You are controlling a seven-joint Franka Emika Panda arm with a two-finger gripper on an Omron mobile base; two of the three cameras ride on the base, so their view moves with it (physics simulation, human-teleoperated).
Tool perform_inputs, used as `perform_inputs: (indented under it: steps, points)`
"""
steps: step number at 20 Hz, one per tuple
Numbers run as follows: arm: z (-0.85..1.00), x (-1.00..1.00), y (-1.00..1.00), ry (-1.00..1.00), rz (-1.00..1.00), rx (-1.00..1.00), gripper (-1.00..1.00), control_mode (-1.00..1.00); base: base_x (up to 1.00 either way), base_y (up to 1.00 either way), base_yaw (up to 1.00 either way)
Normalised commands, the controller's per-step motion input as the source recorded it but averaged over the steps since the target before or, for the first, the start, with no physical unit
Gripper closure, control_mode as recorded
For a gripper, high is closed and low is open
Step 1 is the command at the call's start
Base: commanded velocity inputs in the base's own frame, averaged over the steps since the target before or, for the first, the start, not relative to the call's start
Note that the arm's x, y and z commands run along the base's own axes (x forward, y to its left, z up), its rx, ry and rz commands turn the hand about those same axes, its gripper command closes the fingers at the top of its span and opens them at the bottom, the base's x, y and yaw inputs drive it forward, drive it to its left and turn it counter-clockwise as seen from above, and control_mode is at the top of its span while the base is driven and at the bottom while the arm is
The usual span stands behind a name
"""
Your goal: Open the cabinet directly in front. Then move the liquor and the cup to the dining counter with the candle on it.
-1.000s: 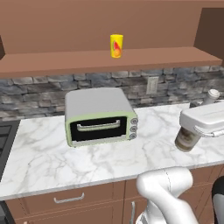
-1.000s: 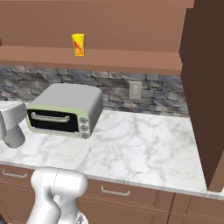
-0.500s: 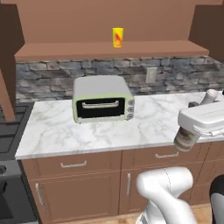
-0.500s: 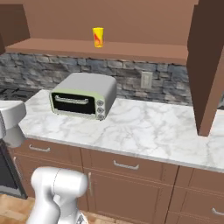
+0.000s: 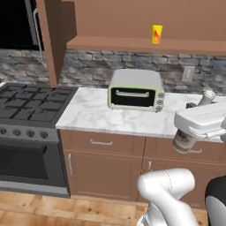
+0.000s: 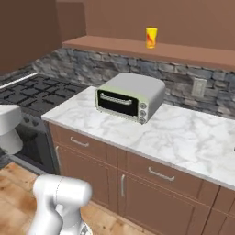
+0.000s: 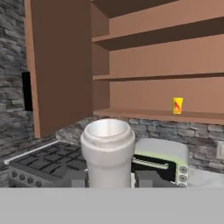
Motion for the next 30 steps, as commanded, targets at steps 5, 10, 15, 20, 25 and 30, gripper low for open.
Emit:
perform_inputs:
  steps: [5, 10, 15, 20, 25, 30]
  points:
    - [0.00, 0.00, 0.00, 0.00, 0.00, 0.00, 1.00, 1.00, 0.04, -0.40, 0.60]
    - [0.00, 0.00, 0.00, 0.00, 0.00, 0.00, 1.00, 1.00, 0.03, -0.45, 0.62]
    - [0.00, 0.00, 0.00, 0.00, 0.00, 0.00, 1.00, 1.00, 0.00, -0.47, 0.63]
    - [0.00, 0.00, 0.00, 0.00, 0.00, 0.00, 1.00, 1.00, 0.00, -0.43, 0.62]
    - [0.00, 0.00, 0.00, 0.00, 0.00, 0.00, 1.00, 1.00, 0.00, -0.39, 0.61]
    - [0.00, 0.00, 0.00, 0.00, 0.00, 0.00, 1.00, 1.00, 0.00, -0.31, 0.59]
